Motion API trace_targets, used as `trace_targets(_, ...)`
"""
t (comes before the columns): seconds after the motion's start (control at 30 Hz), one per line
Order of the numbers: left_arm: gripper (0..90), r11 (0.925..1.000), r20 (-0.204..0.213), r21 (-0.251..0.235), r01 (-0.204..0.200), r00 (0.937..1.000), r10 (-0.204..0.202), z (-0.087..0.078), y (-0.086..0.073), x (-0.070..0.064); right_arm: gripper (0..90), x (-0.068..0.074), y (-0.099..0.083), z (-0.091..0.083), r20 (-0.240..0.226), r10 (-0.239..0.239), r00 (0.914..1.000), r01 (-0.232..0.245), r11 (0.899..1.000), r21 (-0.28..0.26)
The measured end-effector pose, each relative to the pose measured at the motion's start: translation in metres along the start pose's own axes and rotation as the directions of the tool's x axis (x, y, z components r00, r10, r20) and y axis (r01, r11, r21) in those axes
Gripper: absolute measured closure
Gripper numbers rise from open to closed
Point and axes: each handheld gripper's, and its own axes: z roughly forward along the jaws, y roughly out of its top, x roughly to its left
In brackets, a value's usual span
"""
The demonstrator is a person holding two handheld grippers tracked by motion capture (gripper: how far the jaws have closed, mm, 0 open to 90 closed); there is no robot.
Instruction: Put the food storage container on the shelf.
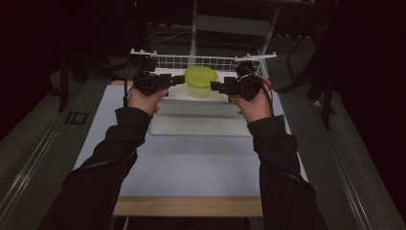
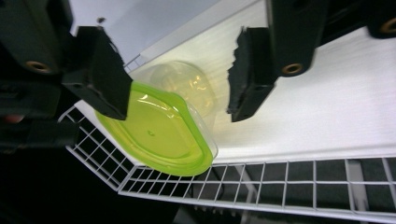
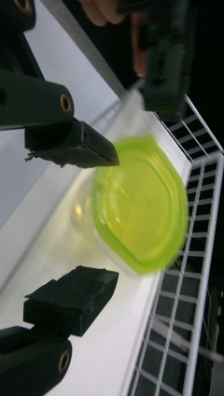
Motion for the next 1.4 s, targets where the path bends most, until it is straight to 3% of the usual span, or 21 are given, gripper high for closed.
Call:
trace_targets(0.03,32.6,0.9987,0.052,-0.028,-0.042,0.9977,0.043,-0.007,-0.007,0.000,45.1,0.005,-0.005,0.001,-0.005,-0.017,0.9998,0.017,1.000,-0.003)
trace_targets(0.07,30.4,0.9981,0.063,-0.034,-0.051,0.9966,0.053,-0.010,-0.010,-0.001,49.9,0.008,-0.008,0.002,-0.009,-0.028,0.9996,0.028,1.000,0.004)
trace_targets(0.1,28.4,0.9971,0.060,-0.038,-0.065,0.9959,0.068,-0.012,-0.014,-0.003,57.5,0.010,-0.012,0.003,-0.011,-0.037,0.9993,0.037,0.999,0.006)
trace_targets(0.17,21.9,0.9955,0.057,-0.049,-0.081,0.9949,0.084,-0.015,-0.018,-0.004,59.6,0.013,-0.016,0.005,-0.010,-0.049,0.9988,0.049,0.999,0.012)
trace_targets(0.2,21.9,0.9947,0.052,-0.055,-0.087,0.9946,0.090,-0.017,-0.021,-0.005,66.5,0.017,-0.020,0.007,-0.001,-0.063,0.9980,0.063,0.998,0.016)
trace_targets(0.23,12.9,0.9887,0.032,-0.083,-0.124,0.9913,0.127,-0.021,-0.032,-0.008,77.2,0.020,-0.025,0.012,-0.001,-0.063,0.9980,0.063,0.997,0.034)
trace_targets(0.27,9.8,0.9873,0.028,-0.089,-0.132,0.9905,0.135,-0.022,-0.036,-0.009,81.6,0.021,-0.028,0.017,-0.001,-0.062,0.9981,0.062,0.997,0.043)
trace_targets(0.33,1.3,0.9843,0.031,-0.107,-0.140,0.9891,0.144,-0.023,-0.042,-0.010,84.2,0.023,-0.031,0.023,0.001,-0.059,0.9982,0.059,0.997,0.047)
trace_targets(0.47,1.3,0.9725,0.063,-0.169,-0.160,0.9829,0.173,-0.026,-0.071,-0.008,84.2,0.024,-0.034,0.038,0.013,-0.051,0.9986,0.051,0.998,0.037)
trace_targets(0.6,1.3,0.9629,0.089,-0.199,-0.183,0.9750,0.203,-0.028,-0.085,-0.008,83.7,0.023,-0.033,0.049,0.036,-0.049,0.9981,0.048,0.998,0.039)
trace_targets(0.67,1.3,0.9630,0.083,-0.173,-0.207,0.9712,0.223,-0.026,-0.095,-0.008,83.0,0.018,-0.031,0.055,0.047,-0.034,0.9983,0.032,0.999,0.038)
trace_targets(0.8,1.3,0.9670,0.099,-0.151,-0.205,0.9701,0.221,-0.025,-0.102,-0.008,80.3,0.014,-0.028,0.057,0.076,-0.033,0.9965,0.031,0.999,0.032)
trace_targets(1.03,1.2,0.9627,0.110,-0.141,-0.231,0.9628,0.247,-0.026,-0.119,-0.008,77.9,0.011,-0.030,0.050,0.097,-0.029,0.9949,0.027,0.999,0.021)
trace_targets(1.07,1.3,0.9607,0.121,-0.143,-0.238,0.9591,0.256,-0.028,-0.124,-0.006,72.1,0.015,-0.033,0.045,0.077,-0.034,0.9965,0.033,0.999,0.017)
trace_targets(1.13,1.3,0.9599,0.123,-0.137,-0.244,0.9574,0.261,-0.029,-0.126,-0.005,69.3,0.017,-0.036,0.041,0.068,-0.040,0.9969,0.039,0.999,0.014)
trace_targets(1.17,1.2,0.9558,0.125,-0.143,-0.257,0.9533,0.275,-0.031,-0.130,-0.004,59.1,0.022,-0.043,0.037,0.043,-0.065,0.9970,0.064,0.998,0.016)
trace_targets(1.23,1.3,0.9552,0.122,-0.138,-0.262,0.9526,0.279,-0.032,-0.132,-0.003,57.0,0.026,-0.047,0.035,0.031,-0.073,0.9968,0.073,0.997,0.018)
trace_targets(1.3,1.3,0.9543,0.131,-0.148,-0.259,0.9513,0.279,-0.035,-0.136,-0.002,46.5,0.034,-0.061,0.030,-0.010,-0.090,0.9959,0.090,0.996,0.015)
trace_targets(1.33,1.3,0.9525,0.134,-0.147,-0.267,0.9487,0.286,-0.036,-0.138,-0.003,46.5,0.034,-0.061,0.030,-0.010,-0.090,0.9959,0.090,0.996,0.015)
trace_targets(1.37,1.3,0.9464,0.141,-0.152,-0.285,0.9414,0.306,-0.039,-0.142,-0.004,36.4,0.039,-0.072,0.026,-0.039,-0.104,0.9939,0.104,0.995,0.010)
trace_targets(1.4,1.3,0.9446,0.143,-0.156,-0.289,0.9395,0.311,-0.040,-0.145,-0.005,33.6,0.041,-0.077,0.025,-0.046,-0.119,0.9918,0.119,0.993,0.007)
